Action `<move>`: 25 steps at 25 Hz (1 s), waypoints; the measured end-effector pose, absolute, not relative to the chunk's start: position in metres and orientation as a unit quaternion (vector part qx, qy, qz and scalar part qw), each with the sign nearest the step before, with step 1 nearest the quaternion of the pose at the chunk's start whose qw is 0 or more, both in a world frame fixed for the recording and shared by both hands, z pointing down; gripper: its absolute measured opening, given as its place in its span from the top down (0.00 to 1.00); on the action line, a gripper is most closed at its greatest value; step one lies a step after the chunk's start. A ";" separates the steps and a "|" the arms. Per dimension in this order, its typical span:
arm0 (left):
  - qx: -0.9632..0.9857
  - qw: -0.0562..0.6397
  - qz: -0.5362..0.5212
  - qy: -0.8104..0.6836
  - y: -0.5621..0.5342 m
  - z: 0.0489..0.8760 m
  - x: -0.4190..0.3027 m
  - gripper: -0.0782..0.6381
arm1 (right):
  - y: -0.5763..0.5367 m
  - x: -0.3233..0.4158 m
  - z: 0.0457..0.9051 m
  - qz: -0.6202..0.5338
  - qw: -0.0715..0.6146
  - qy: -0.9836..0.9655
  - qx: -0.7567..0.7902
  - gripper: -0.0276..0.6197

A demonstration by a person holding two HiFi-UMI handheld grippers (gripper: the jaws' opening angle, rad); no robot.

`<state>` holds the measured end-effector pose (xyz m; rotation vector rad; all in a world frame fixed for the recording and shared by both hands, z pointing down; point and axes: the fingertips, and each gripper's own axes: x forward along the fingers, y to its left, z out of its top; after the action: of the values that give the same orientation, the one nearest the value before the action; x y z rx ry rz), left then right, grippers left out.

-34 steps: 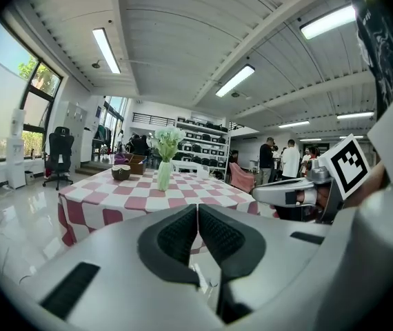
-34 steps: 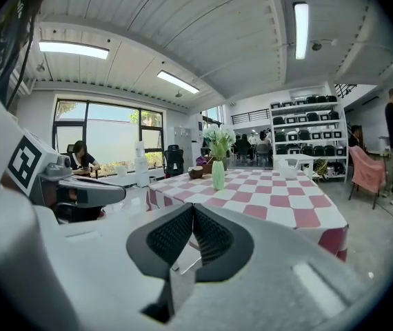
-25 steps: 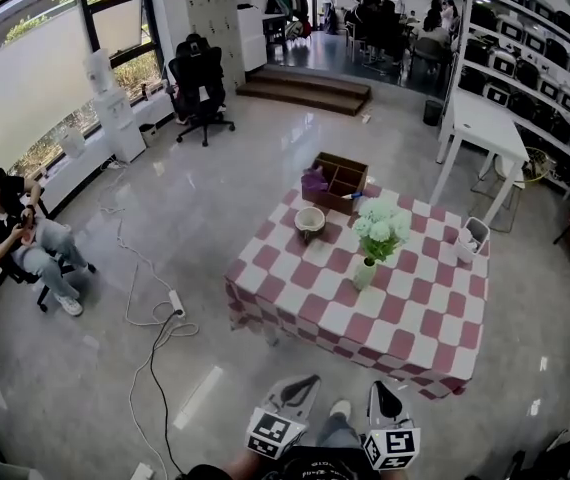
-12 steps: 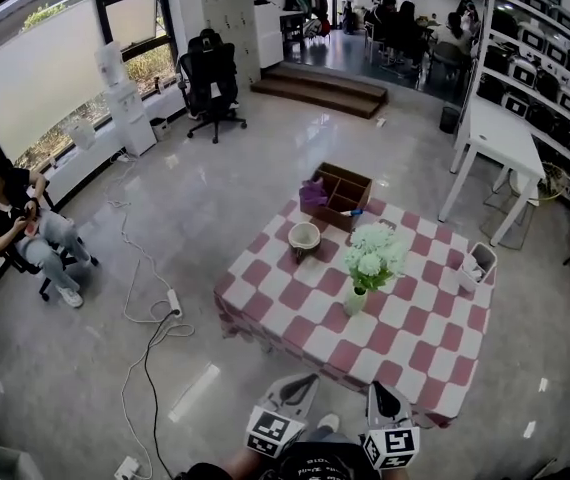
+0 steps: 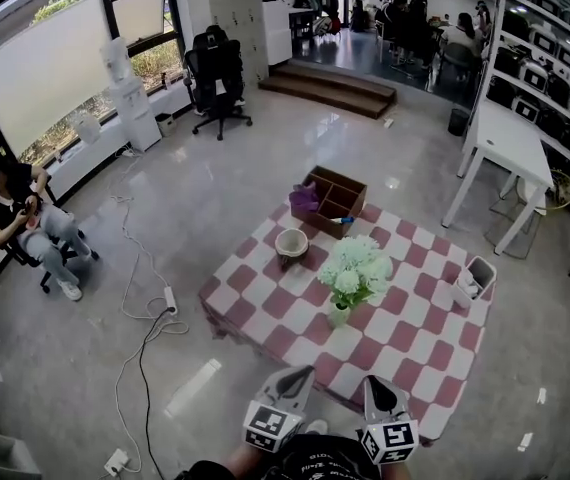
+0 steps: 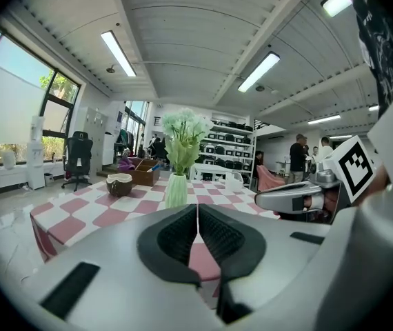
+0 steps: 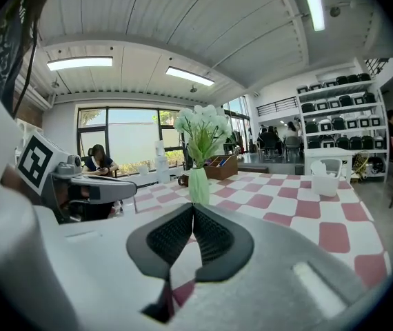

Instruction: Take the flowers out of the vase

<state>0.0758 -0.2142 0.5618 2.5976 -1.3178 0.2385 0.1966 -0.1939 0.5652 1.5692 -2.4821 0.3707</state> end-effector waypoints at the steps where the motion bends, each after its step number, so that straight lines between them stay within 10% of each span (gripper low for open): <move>1: 0.883 0.108 0.080 -0.450 -0.217 0.562 0.078 0.87 | -0.197 0.198 0.566 0.126 0.091 -0.836 0.526 0.95; 25: 0.901 0.102 0.086 -0.412 -0.308 0.553 0.064 0.87 | -0.271 0.183 0.556 0.136 0.071 -0.814 0.560 0.95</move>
<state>0.0637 -0.3082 0.5532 2.6605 -1.2175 0.2531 0.1834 -0.2708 0.5558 1.6827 -2.4479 0.4095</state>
